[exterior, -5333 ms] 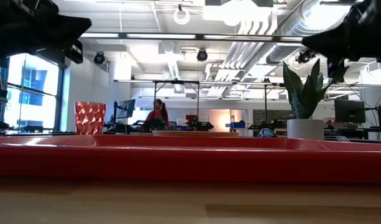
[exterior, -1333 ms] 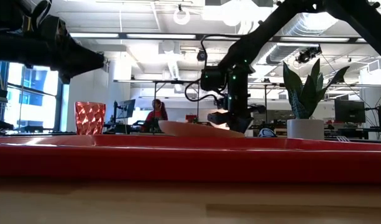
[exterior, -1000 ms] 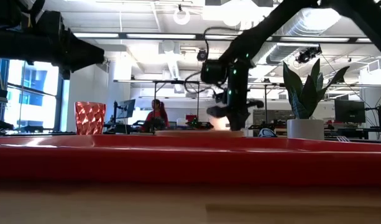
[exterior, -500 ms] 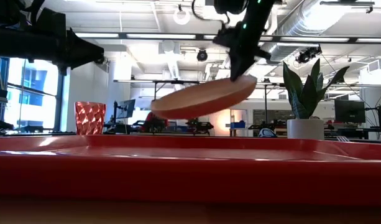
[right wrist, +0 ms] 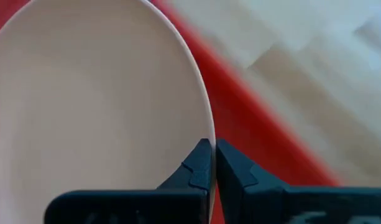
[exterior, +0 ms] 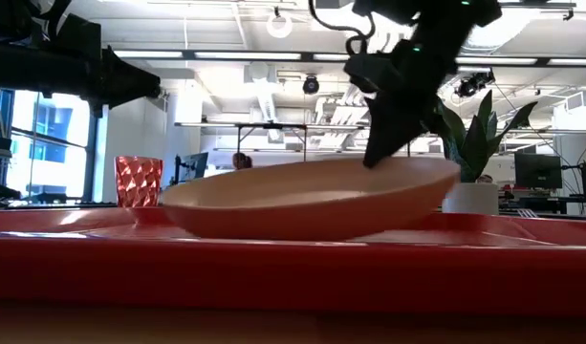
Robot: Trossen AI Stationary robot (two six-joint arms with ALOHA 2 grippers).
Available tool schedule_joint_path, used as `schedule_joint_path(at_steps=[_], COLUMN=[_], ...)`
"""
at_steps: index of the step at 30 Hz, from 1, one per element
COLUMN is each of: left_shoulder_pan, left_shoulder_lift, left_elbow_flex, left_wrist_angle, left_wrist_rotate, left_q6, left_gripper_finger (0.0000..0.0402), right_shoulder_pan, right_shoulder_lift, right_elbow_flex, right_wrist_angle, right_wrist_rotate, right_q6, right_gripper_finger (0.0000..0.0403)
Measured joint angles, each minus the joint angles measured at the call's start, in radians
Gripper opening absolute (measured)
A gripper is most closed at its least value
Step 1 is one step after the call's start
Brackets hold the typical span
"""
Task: Pick and place plate/cup/fork/spoon on tray
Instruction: Put the orange plate on the red serving tray, then adjust the red serving tray
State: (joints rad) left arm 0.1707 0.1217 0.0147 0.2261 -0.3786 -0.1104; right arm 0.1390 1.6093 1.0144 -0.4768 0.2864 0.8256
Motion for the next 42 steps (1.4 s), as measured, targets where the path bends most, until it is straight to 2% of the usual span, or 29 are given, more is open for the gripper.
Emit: schedule_joint_path(at_steps=[6, 11, 20, 23, 27, 32, 42], left_shoulder_pan=[0.000, 0.000, 0.000, 0.000, 0.000, 0.000, 0.000], left_shoulder_lift=[0.000, 0.000, 0.000, 0.000, 0.000, 0.000, 0.000], left_elbow_flex=[0.000, 0.000, 0.000, 0.000, 0.000, 0.000, 0.000], left_wrist_angle=[0.004, 0.004, 0.003, 0.003, 0.003, 0.003, 0.003], left_wrist_rotate=[0.000, 0.001, 0.002, 0.002, 0.002, 0.012, 0.020], left_q6=[-0.001, -0.016, -0.036, -0.036, -0.045, -0.062, -0.052], left_gripper_finger=[0.0117, 0.0117, 0.0117, 0.0117, 0.0117, 0.0117, 0.0117], right_shoulder_pan=[0.082, 0.089, 0.052, 0.020, -0.029, -0.068, -0.142], right_shoulder_lift=[0.000, 0.000, 0.000, 0.000, 0.010, 0.084, 0.151], right_elbow_flex=[-0.084, -0.112, -0.113, -0.113, -0.113, -0.113, -0.113], right_wrist_angle=[0.090, 0.103, 0.141, 0.140, 0.142, 0.164, 0.166], right_wrist_rotate=[-0.012, 0.005, 0.080, 0.123, 0.120, 0.045, 0.088], right_q6=[0.047, 0.071, -0.012, -0.012, -0.018, 0.003, -0.039], right_gripper_finger=[0.0000, 0.0009, 0.0114, 0.0132, 0.0133, 0.0126, 0.0106])
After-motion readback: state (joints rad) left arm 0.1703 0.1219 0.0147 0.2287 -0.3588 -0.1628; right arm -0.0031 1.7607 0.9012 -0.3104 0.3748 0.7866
